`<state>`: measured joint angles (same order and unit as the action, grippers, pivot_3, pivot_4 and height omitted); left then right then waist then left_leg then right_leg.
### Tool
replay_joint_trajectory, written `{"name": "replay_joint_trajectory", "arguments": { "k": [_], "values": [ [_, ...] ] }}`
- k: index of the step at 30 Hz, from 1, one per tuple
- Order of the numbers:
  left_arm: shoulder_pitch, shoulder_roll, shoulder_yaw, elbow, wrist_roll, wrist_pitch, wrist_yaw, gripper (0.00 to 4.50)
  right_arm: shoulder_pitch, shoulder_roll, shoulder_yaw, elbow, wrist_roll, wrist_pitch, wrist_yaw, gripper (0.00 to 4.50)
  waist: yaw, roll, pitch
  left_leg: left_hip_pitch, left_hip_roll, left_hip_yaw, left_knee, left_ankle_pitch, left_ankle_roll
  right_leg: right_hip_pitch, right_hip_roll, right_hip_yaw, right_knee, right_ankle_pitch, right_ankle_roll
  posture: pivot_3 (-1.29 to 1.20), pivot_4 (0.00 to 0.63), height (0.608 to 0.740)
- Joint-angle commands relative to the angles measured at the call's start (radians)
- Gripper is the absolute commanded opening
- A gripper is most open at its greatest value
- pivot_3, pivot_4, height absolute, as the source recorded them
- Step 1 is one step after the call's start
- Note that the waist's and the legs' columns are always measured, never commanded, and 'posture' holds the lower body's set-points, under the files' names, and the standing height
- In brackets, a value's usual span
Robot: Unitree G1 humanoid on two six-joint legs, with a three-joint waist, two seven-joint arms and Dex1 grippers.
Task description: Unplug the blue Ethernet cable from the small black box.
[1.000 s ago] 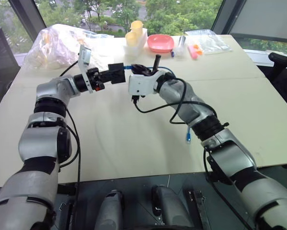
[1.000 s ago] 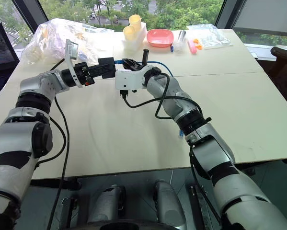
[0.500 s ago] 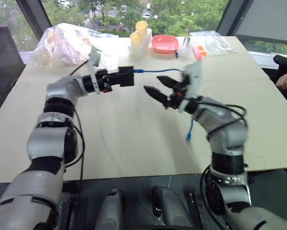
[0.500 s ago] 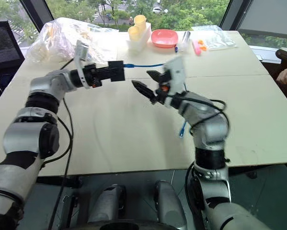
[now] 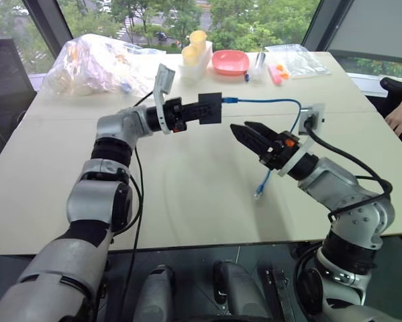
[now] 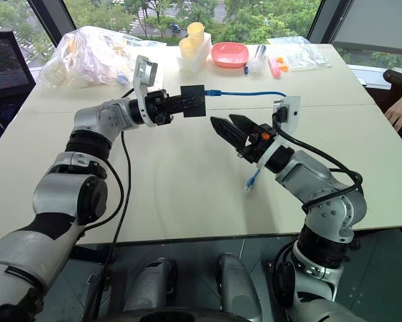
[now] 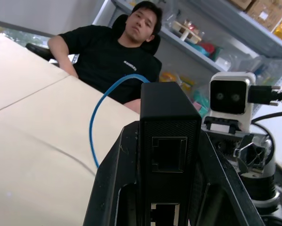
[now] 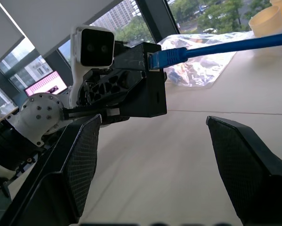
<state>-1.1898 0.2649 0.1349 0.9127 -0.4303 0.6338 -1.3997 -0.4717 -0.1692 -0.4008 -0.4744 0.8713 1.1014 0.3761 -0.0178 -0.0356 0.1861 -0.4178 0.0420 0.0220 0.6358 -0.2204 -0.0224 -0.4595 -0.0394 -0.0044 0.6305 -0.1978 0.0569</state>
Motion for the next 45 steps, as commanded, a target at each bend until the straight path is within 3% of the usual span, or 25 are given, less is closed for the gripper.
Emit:
{"name": "replay_joint_trajectory", "arguments": {
  "k": [1, 8, 27, 29, 31, 34, 36, 45],
  "values": [
    [0.022, -0.007, 0.007, -0.097, -0.058, 0.08, -0.022, 0.55, -0.01, 0.038, 0.006, 0.007, 0.061, -0.066, -0.034, 3.71, 0.0, 0.0, 0.0, 0.0, 0.0, 0.0, 0.0, 0.0, 0.0, 0.0, 0.0, 0.0, 0.0, 0.0, 0.0, 0.0, 0.15, 0.74],
    [0.071, 0.003, 0.001, -0.194, -0.108, 0.192, -0.048, 0.55, -0.024, 0.078, 0.033, 0.067, 0.124, -0.16, -0.065, 3.71, 0.0, 0.0, 0.0, 0.0, 0.0, 0.0, 0.0, 0.0, 0.0, 0.0, 0.0, 0.0, 0.0, 0.0, 0.0, 0.0, 0.15, 0.74],
    [0.106, 0.008, -0.01, -0.26, -0.151, 0.252, -0.036, 0.55, -0.008, 0.065, 0.102, 0.11, 0.217, -0.261, -0.107, 3.71, 0.0, 0.0, 0.0, 0.0, 0.0, 0.0, 0.0, 0.0, 0.0, 0.0, 0.0, 0.0, 0.0, 0.0, 0.0, 0.0, 0.15, 0.74],
    [0.109, 0.008, -0.011, -0.268, -0.154, 0.257, -0.034, 0.55, -0.004, 0.063, 0.114, 0.106, 0.223, -0.262, -0.109, 3.2, 0.0, 0.0, 0.0, 0.0, 0.0, 0.0, 0.0, 0.0, 0.0, 0.0, 0.0, 0.0, 0.0, 0.0, 0.0, 0.0, 0.15, 0.74],
    [0.111, 0.008, -0.012, -0.274, -0.154, 0.261, -0.031, 0.55, 0.001, 0.062, 0.128, 0.103, 0.227, -0.263, -0.109, 2.41, 0.0, 0.0, 0.0, 0.0, 0.0, 0.0, 0.0, 0.0, 0.0, 0.0, 0.0, 0.0, 0.0, 0.0, 0.0, 0.0, 0.15, 0.74],
    [0.111, 0.008, -0.011, -0.277, -0.155, 0.264, -0.027, 0.55, 0.004, 0.06, 0.141, 0.104, 0.231, -0.271, -0.11, 0.77, 0.0, 0.0, 0.0, 0.0, 0.0, 0.0, 0.001, 0.0, 0.0, 0.0, 0.0, 0.0, 0.0, 0.0, 0.0, 0.0, 0.15, 0.74],
    [0.112, 0.009, -0.013, -0.279, -0.157, 0.264, -0.023, 0.55, 0.006, 0.06, 0.145, 0.109, 0.24, -0.278, -0.115, 0.03, 0.0, 0.0, 0.0, 0.0, 0.0, 0.0, 0.0, 0.0, 0.0, 0.0, 0.001, 0.0, 0.0, 0.0, 0.0, 0.0, 0.15, 0.74],
    [0.12, 0.021, -0.01, -0.277, -0.16, 0.255, -0.004, 0.55, 0.003, 0.046, 0.144, 0.123, 0.271, -0.302, -0.118, 0.02, 0.0, 0.0, 0.0, 0.0, 0.0, 0.0, 0.001, 0.0, 0.0, 0.0, 0.001, 0.0, 0.0, 0.0, 0.0, 0.0, 0.15, 0.74]
  ]
}}
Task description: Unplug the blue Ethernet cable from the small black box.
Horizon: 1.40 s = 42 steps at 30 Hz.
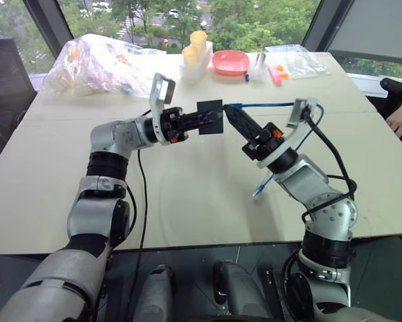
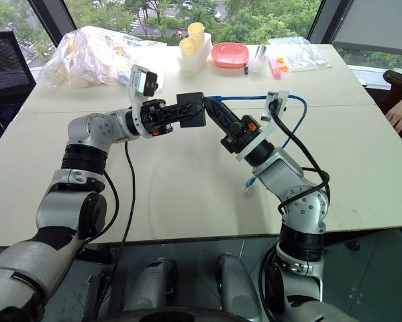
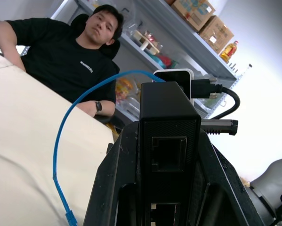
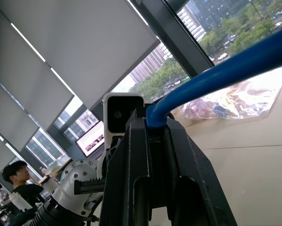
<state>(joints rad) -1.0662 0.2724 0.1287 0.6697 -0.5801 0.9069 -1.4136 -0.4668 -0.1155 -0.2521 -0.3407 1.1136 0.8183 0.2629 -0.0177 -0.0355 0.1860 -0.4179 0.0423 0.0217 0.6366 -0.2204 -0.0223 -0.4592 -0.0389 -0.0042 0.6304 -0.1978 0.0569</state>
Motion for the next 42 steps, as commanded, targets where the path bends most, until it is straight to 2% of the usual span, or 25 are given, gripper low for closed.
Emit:
{"name": "replay_joint_trajectory", "arguments": {
  "k": [1, 7, 11, 15, 19, 21, 25, 29, 32, 34, 35, 39, 42],
  "values": [
    [-0.004, 0.016, -0.002, -0.033, -0.008, -0.021, 0.014, 0.55, -0.001, -0.008, -0.008, -0.01, 0.036, -0.021, -0.009, 0.02, 0.0, 0.0, 0.0, 0.0, 0.0, 0.0, 0.0, 0.0, 0.0, 0.0, 0.0, 0.0, 0.0, 0.0, 0.0, 0.0, 0.15, 0.74],
    [-0.002, 0.101, 0.051, -0.009, -0.011, -0.035, 0.034, 0.55, -0.007, -0.037, -0.15, 0.046, 0.121, -0.092, -0.108, 0.02, -0.002, 0.0, 0.0, 0.0, 0.0, 0.0, 0.0, 0.0, 0.0, 0.0, 0.0, 0.0, 0.0, 0.0, 0.0, 0.0, 0.15, 0.74],
    [0.008, 0.145, 0.055, -0.007, -0.018, -0.037, 0.042, 0.55, -0.004, -0.07, -0.163, 0.062, 0.126, -0.106, -0.122, 0.02, -0.001, 0.0, 0.0, 0.0, 0.0, 0.0, 0.0, 0.0, 0.0, 0.0, 0.0, 0.0, 0.0, 0.0, 0.0, 0.0, 0.15, 0.74],
    [0.029, 0.146, 0.05, -0.019, 0.006, -0.079, 0.08, 0.55, -0.024, -0.088, -0.139, 0.11, 0.075, -0.116, -0.129, 0.02, 0.002, 0.0, 0.0, 0.001, 0.001, 0.0, 0.0, 0.0, 0.0, 0.001, 0.0, 0.0, 0.0, 0.0, 0.0, 0.0, 0.15, 0.74],
    [0.057, 0.084, -0.001, -0.02, 0.127, -0.299, 0.234, 0.55, -0.083, -0.103, -0.09, 0.238, -0.04, -0.128, -0.179, 0.02, 0.003, 0.0, 0.0, 0.0, 0.0, 0.0, 0.002, 0.0, 0.0, 0.001, 0.0, 0.0, 0.0, 0.0, -0.001, 0.0, 0.15, 0.74],
    [0.073, 0.038, -0.028, -0.004, 0.2, -0.456, 0.327, 0.55, -0.153, -0.116, -0.079, 0.392, -0.128, -0.131, -0.242, 0.02, 0.003, 0.0, 0.0, 0.0, 0.0, 0.001, 0.003, 0.0, 0.0, 0.001, 0.0, 0.001, 0.0, 0.0, -0.001, 0.0, 0.15, 0.74],
    [0.082, -0.033, -0.051, 0.035, 0.272, -0.646, 0.429, 0.55, -0.263, -0.137, -0.116, 0.659, -0.24, -0.14, -0.363, 0.02, 0.004, 0.0, 0.0, -0.003, 0.0, 0.001, 0.007, 0.0, 0.0, 0.001, 0.0, 0.001, 0.0, 0.001, -0.001, 0.0, 0.15, 0.74],
    [0.081, -0.078, -0.082, 0.091, 0.323, -0.771, 0.461, 0.55, -0.297, -0.152, -0.144, 0.732, -0.261, -0.127, -0.348, 1.54, 0.006, 0.0, 0.0, -0.005, 0.0, 0.001, 0.007, -0.001, 0.002, 0.0, -0.001, 0.001, -0.001, 0.002, 0.001, 0.0, 0.15, 0.74],
    [0.072, -0.104, -0.09, 0.137, 0.345, -0.835, 0.479, 0.55, -0.284, -0.15, -0.158, 0.709, -0.263, -0.079, -0.372, 3.21, 0.004, 0.0, 0.0, -0.007, 0.0, 0.001, 0.009, -0.002, 0.004, -0.001, -0.001, 0.001, -0.001, 0.003, 0.004, 0.0, 0.15, 0.74],
    [0.066, -0.122, -0.094, 0.172, 0.36, -0.874, 0.497, 0.55, -0.246, -0.153, -0.142, 0.636, -0.22, 0.017, -0.33, 4.31, 0.003, 0.001, 0.0, -0.007, 0.0, 0.001, 0.009, -0.003, 0.005, -0.001, 0.0, 0.001, -0.001, 0.003, 0.004, 0.0, 0.15, 0.74],
    [0.065, -0.129, -0.097, 0.188, 0.369, -0.895, 0.504, 0.55, -0.221, -0.152, -0.129, 0.583, -0.2, 0.059, -0.304, 4.48, 0.002, 0.001, 0.0, -0.007, 0.0, 0.001, 0.009, -0.003, 0.005, -0.001, 0.0, 0.001, -0.001, 0.003, 0.004, 0.0, 0.15, 0.74],
    [0.066, -0.157, -0.104, 0.251, 0.395, -0.954, 0.549, 0.55, -0.094, -0.144, -0.081, 0.366, -0.159, 0.18, -0.294, 4.48, 0.004, 0.001, 0.0, -0.006, 0.001, 0.001, 0.01, -0.004, 0.006, -0.001, 0.0, 0.001, -0.001, 0.003, 0.004, 0.0, 0.15, 0.74],
    [0.076, -0.172, -0.111, 0.294, 0.416, -1.004, 0.577, 0.55, 0.001, -0.141, -0.041, 0.215, -0.144, 0.192, -0.238, 4.48, 0.005, 0.001, 0.0, -0.007, 0.001, 0.001, 0.01, -0.004, 0.007, -0.001, 0.0, 0.001, -0.001, 0.003, 0.005, 0.0, 0.15, 0.74]
  ]
}}
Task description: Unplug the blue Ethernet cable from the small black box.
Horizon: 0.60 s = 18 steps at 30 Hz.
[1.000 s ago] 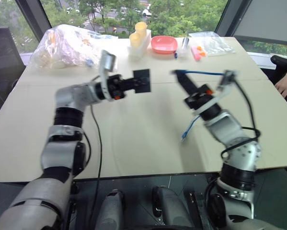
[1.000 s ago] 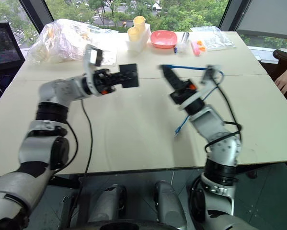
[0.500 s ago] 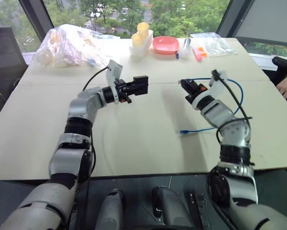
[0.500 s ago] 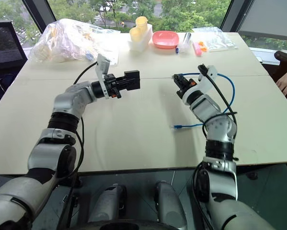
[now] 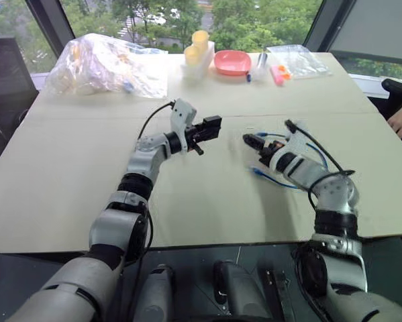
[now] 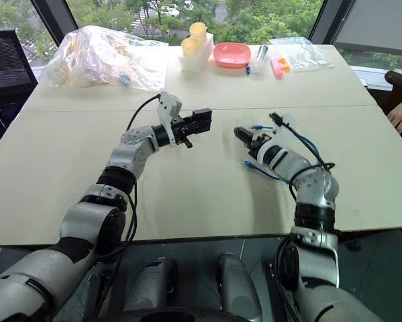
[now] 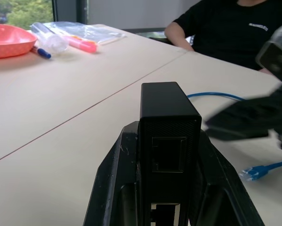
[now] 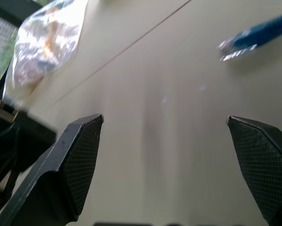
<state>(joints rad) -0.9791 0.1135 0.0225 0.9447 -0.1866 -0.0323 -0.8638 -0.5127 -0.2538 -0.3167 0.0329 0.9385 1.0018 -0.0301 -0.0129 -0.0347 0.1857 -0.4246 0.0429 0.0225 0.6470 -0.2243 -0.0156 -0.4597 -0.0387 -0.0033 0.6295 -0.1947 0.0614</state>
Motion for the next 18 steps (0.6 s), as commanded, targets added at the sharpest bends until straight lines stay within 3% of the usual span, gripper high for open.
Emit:
{"name": "replay_joint_trajectory", "arguments": {
  "k": [1, 3, 5, 10, 13, 18],
  "values": [
    [-0.008, -0.019, -0.004, 0.035, 0.027, -0.077, 0.035, 0.55, 0.07, 0.003, 0.024, -0.186, 0.03, -0.005, 0.065, 4.48, 0.001, 0.0, 0.0, 0.0, 0.0, 0.0, 0.0, 0.0, 0.0, 0.0, 0.0, 0.0, 0.0, 0.0, 0.0, 0.0, 0.15, 0.74],
    [-0.006, -0.026, 0.0, 0.065, 0.034, -0.096, 0.055, 0.55, 0.095, 0.016, 0.02, -0.211, 0.02, -0.031, 0.069, 4.48, -0.001, 0.0, 0.0, 0.0, 0.0, 0.0, 0.001, 0.0, 0.0, 0.0, 0.0, 0.0, 0.0, 0.0, 0.0, 0.0, 0.15, 0.74],
    [-0.012, -0.031, 0.002, 0.083, 0.038, -0.097, 0.066, 1.61, 0.1, 0.037, 0.007, -0.206, 0.014, -0.056, 0.06, 4.5, -0.002, 0.0, 0.0, 0.001, 0.0, 0.0, 0.001, 0.0, 0.0, 0.001, 0.0, 0.0, 0.0, 0.0, 0.0, 0.0, 0.15, 0.74],
    [-0.015, -0.029, 0.002, 0.092, 0.044, -0.102, 0.063, 3.11, 0.103, 0.047, 0.016, -0.193, -0.01, -0.082, 0.07, 4.5, -0.001, 0.0, 0.0, 0.001, 0.0, 0.0, 0.001, 0.0, 0.0, 0.001, 0.0, 0.0, 0.0, 0.001, 0.0, 0.0, 0.15, 0.74],
    [-0.023, -0.017, 0.018, 0.038, 0.022, -0.082, 0.058, 3.78, 0.117, 0.028, 0.034, -0.217, -0.004, -0.075, 0.12, 4.5, 0.0, 0.0, 0.0, 0.001, 0.0, 0.0, 0.001, 0.0, 0.0, 0.001, 0.0, 0.0, 0.0, 0.001, 0.0, 0.0, 0.15, 0.74],
    [0.021, 0.046, 0.036, -0.224, -0.041, 0.053, 0.029, 3.78, 0.137, -0.031, 0.06, -0.253, -0.036, -0.104, 0.213, 4.5, -0.003, 0.0, 0.0, 0.0, 0.0, 0.0, 0.001, 0.0, 0.0, 0.001, 0.0, 0.0, 0.0, 0.001, 0.0, 0.0, 0.15, 0.74]
  ]
}}
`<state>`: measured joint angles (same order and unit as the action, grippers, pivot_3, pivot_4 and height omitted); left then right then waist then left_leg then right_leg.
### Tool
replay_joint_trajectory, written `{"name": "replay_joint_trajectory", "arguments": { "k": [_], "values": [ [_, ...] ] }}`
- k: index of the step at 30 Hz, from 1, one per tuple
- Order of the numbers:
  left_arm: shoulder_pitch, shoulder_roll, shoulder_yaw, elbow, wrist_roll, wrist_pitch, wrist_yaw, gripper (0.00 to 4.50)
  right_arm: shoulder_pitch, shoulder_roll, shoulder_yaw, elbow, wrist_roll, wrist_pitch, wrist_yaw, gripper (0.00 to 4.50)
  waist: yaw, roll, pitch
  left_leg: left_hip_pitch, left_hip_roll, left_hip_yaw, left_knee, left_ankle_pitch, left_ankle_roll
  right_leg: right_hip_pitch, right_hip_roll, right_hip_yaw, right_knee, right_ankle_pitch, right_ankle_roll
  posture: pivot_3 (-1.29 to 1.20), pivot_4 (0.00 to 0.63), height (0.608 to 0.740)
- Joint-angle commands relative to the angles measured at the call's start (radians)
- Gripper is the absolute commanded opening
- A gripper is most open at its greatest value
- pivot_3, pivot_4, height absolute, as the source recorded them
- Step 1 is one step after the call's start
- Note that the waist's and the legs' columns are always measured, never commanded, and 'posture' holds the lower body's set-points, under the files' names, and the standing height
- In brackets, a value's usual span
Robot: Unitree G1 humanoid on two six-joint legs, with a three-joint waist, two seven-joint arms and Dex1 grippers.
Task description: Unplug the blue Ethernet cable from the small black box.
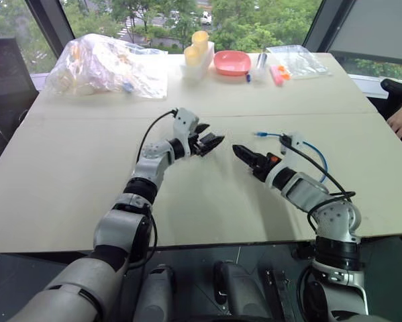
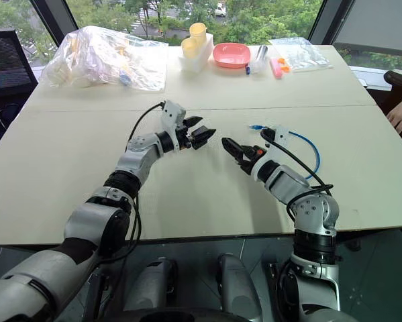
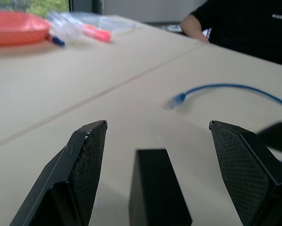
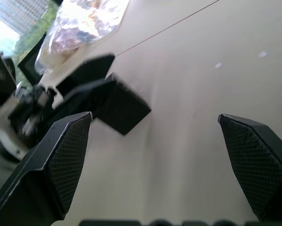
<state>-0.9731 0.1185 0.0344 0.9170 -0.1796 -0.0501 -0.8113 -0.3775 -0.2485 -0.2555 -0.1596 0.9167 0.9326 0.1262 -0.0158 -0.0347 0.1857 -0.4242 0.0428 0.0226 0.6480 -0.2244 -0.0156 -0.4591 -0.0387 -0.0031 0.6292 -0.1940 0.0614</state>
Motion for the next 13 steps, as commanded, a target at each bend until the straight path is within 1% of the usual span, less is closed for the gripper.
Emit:
{"name": "replay_joint_trajectory", "arguments": {
  "k": [1, 2, 4, 6, 8, 11, 13],
  "values": [
    [0.043, 0.059, 0.02, -0.282, -0.064, 0.124, -0.029, 3.78, 0.007, -0.048, 0.0, -0.067, -0.023, -0.047, 0.076, 4.5, -0.001, 0.0, 0.0, 0.0, 0.0, 0.0, 0.0, 0.0, 0.0, 0.0, 0.0, 0.0, 0.0, 0.0, 0.0, 0.0, 0.15, 0.74],
    [0.064, 0.069, 0.016, -0.342, -0.076, 0.165, -0.029, 3.78, 0.012, -0.055, 0.001, -0.071, -0.028, -0.056, 0.088, 4.5, -0.002, 0.0, 0.0, 0.001, 0.0, 0.0, 0.0, 0.0, 0.0, 0.001, 0.0, 0.0, 0.0, 0.0, 0.0, 0.0, 0.15, 0.74],
    [0.133, 0.112, 0.018, -0.544, -0.148, 0.328, -0.042, 3.78, 0.03, -0.081, 0.004, -0.091, -0.035, -0.08, 0.135, 4.5, -0.002, 0.001, 0.0, 0.001, 0.0, 0.0, -0.001, 0.0, 0.0, 0.001, 0.0, 0.0, 0.0, 0.0, 0.0, 0.0, 0.15, 0.74],
    [0.246, 0.204, 0.062, -0.827, -0.293, 0.585, -0.037, 3.78, 0.071, -0.144, 0.026, -0.143, -0.048, -0.093, 0.222, 4.5, -0.005, 0.001, 0.0, 0.002, 0.0, 0.0, -0.001, 0.0, 0.0, 0.001, 0.0, 0.0, 0.0, 0.0, 0.0, 0.0, 0.15, 0.74],
    [0.356, 0.288, 0.086, -1.022, -0.367, 0.74, -0.017, 3.78, 0.117, -0.21, 0.058, -0.189, -0.086, -0.108, 0.284, 4.5, -0.008, 0.001, 0.0, 0.001, 0.002, 0.0, -0.001, 0.0, 0.0, 0.0, 0.001, 0.001, 0.0, 0.0, 0.0, 0.0, 0.15, 0.74],
    [0.483, 0.347, 0.14, -1.16, -0.433, 0.857, 0.048, 3.78, 0.184, -0.262, 0.066, -0.241, -0.088, -0.131, 0.358, 4.5, -0.001, 0.001, 0.0, 0.003, 0.004, 0.0, -0.001, 0.0, 0.0, 0.001, 0.004, 0.001, 0.0, -0.002, -0.002, 0.0, 0.15, 0.74],
    [0.56, 0.37, 0.158, -1.203, -0.428, 0.873, 0.082, 3.78, 0.224, -0.284, 0.093, -0.258, -0.151, -0.179, 0.376, 4.5, 0.002, 0.001, 0.0, 0.006, 0.004, 0.0, -0.001, 0.0, 0.0, 0.004, 0.004, 0.001, 0.0, -0.004, -0.003, 0.0, 0.15, 0.74]
  ]
}}
